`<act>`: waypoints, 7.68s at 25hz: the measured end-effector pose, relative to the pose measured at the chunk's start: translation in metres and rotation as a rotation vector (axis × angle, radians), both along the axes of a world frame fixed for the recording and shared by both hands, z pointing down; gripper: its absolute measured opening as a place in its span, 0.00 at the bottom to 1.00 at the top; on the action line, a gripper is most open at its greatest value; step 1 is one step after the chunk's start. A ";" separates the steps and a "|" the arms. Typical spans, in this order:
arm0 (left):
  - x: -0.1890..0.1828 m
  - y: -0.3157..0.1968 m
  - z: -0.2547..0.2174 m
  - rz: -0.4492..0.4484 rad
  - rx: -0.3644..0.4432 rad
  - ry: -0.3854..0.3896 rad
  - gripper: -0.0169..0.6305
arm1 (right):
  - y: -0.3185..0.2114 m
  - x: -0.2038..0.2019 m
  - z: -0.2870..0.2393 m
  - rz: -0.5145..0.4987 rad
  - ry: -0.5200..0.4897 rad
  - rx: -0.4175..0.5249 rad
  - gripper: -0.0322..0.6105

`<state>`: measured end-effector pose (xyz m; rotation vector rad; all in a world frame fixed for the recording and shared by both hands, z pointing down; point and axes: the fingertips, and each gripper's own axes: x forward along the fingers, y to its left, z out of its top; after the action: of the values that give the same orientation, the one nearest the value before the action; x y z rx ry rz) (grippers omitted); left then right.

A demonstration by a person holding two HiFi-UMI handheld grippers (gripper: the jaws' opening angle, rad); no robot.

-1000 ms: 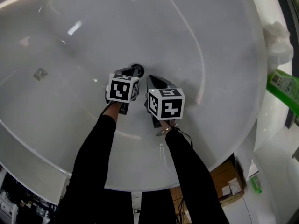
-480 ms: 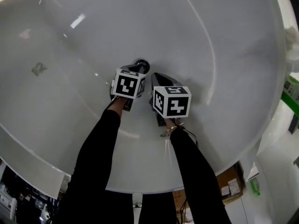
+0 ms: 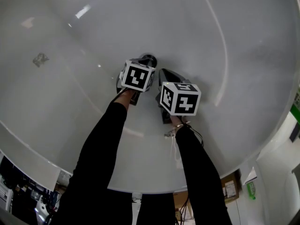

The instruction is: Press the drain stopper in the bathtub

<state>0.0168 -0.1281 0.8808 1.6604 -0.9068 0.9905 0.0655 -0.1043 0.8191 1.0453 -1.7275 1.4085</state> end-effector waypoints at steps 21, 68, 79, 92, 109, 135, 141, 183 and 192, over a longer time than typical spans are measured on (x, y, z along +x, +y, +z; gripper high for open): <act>0.005 0.002 0.007 0.083 0.032 -0.038 0.04 | -0.007 0.004 0.003 0.045 0.009 -0.025 0.05; 0.001 0.005 0.000 0.088 0.004 -0.078 0.04 | -0.010 0.015 -0.006 0.039 0.061 -0.030 0.05; -0.005 0.004 -0.016 0.119 0.025 -0.074 0.04 | -0.011 0.012 -0.019 0.035 0.064 -0.008 0.05; -0.004 0.011 -0.072 0.127 0.063 -0.063 0.04 | 0.002 0.004 -0.065 0.066 0.043 0.020 0.05; -0.024 0.007 -0.172 0.114 0.168 -0.055 0.04 | 0.004 0.000 -0.150 0.082 0.082 0.081 0.05; -0.035 0.022 -0.309 0.098 0.311 0.006 0.04 | 0.043 0.002 -0.258 0.148 0.102 0.154 0.05; -0.044 0.028 -0.338 0.091 0.339 0.009 0.04 | 0.054 0.006 -0.278 0.163 0.111 0.166 0.05; -0.056 0.085 -0.516 0.066 0.528 0.110 0.04 | 0.100 0.004 -0.431 0.198 0.035 0.366 0.05; -0.048 0.098 -0.542 0.054 0.549 0.127 0.04 | 0.105 -0.003 -0.453 0.172 0.004 0.404 0.05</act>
<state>-0.0313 -0.0300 0.3389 2.1860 -1.1175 0.6928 0.0624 0.0011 0.3661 1.4392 -2.0093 1.1783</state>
